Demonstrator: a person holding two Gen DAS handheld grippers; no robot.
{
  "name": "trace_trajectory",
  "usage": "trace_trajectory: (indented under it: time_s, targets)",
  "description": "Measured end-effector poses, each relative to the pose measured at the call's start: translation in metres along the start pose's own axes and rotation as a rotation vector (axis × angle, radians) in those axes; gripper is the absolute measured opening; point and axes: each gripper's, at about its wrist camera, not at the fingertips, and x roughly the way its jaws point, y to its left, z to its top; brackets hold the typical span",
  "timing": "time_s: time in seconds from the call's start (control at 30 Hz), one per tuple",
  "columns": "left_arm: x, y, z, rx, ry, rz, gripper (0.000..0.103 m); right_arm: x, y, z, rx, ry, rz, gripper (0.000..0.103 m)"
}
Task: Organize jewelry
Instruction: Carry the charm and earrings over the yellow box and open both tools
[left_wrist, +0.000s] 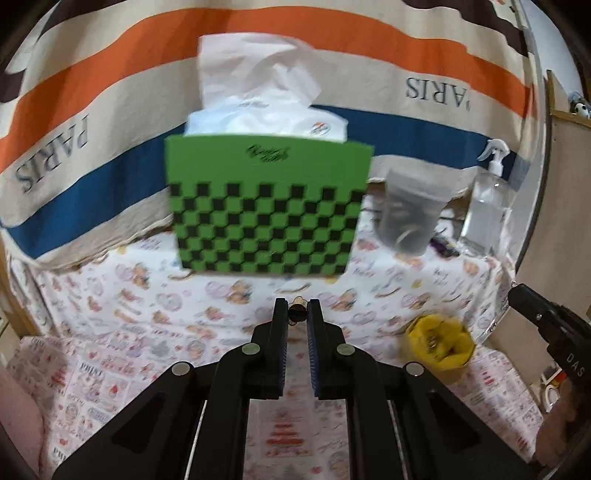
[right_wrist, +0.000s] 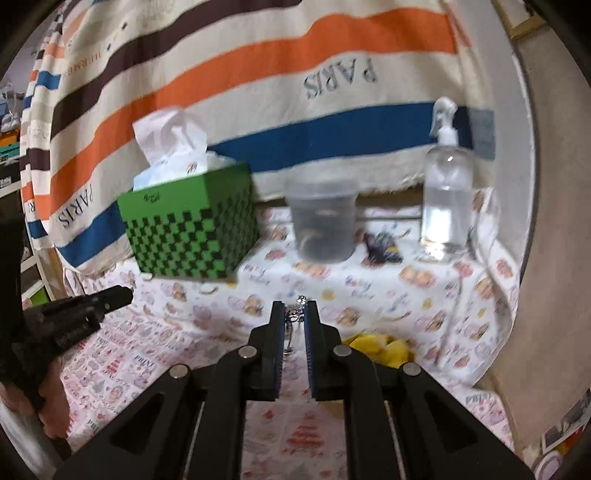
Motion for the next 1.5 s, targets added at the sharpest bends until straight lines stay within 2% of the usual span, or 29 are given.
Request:
trace_trajectory:
  time_s: [0.07,0.13,0.23,0.37,0.43,0.5,0.67,0.77,0.93,1.1,1.2,1.3,1.4,1.43,1.5]
  targets:
    - [0.005,-0.011,0.009,0.026,-0.004,-0.029,0.009,-0.003,-0.01,0.001,0.014,-0.029,0.003,0.009]
    - [0.012,-0.02,0.018,0.027,0.008,-0.076,0.009,-0.005,-0.02,0.002,0.014,-0.067,-0.053,0.009]
    - [0.033,-0.042,0.027,0.023,0.078,-0.213,0.009,-0.003,-0.032,0.003,0.021,-0.074,-0.05,0.009]
    - [0.064,-0.083,0.021,0.056,0.16,-0.303,0.009,0.007,-0.05,-0.002,0.069,-0.076,-0.069,0.009]
    - [0.082,-0.097,0.015,0.033,0.232,-0.38,0.009,0.014,-0.057,-0.008,0.093,-0.067,-0.071,0.009]
    - [0.1,-0.11,0.008,0.015,0.285,-0.411,0.009,0.022,-0.064,-0.014,0.121,-0.043,-0.054,0.009]
    - [0.135,-0.129,-0.009,0.006,0.368,-0.455,0.009,0.043,-0.077,-0.032,0.173,0.045,0.02,0.009]
    - [0.15,-0.136,-0.018,0.011,0.385,-0.452,0.009,0.052,-0.08,-0.042,0.163,0.082,0.004,0.009]
    - [0.159,-0.136,-0.03,-0.02,0.35,-0.494,0.009,0.062,-0.093,-0.052,0.212,0.121,0.016,0.009]
    - [0.174,-0.136,-0.04,-0.039,0.379,-0.52,0.009,0.068,-0.101,-0.056,0.234,0.142,0.021,0.01]
    - [0.177,-0.13,-0.042,-0.054,0.392,-0.508,0.009,0.07,-0.108,-0.058,0.261,0.149,0.031,0.01]
    - [0.172,-0.125,-0.039,-0.048,0.362,-0.492,0.009,0.074,-0.114,-0.06,0.286,0.163,0.05,0.01]
    - [0.165,-0.12,-0.036,-0.035,0.325,-0.461,0.021,0.08,-0.119,-0.064,0.307,0.182,0.052,0.01]
    - [0.162,-0.12,-0.036,-0.031,0.31,-0.45,0.029,0.081,-0.121,-0.065,0.311,0.19,0.056,0.01]
    - [0.157,-0.12,-0.035,-0.021,0.278,-0.424,0.032,0.084,-0.124,-0.068,0.329,0.21,0.076,0.01]
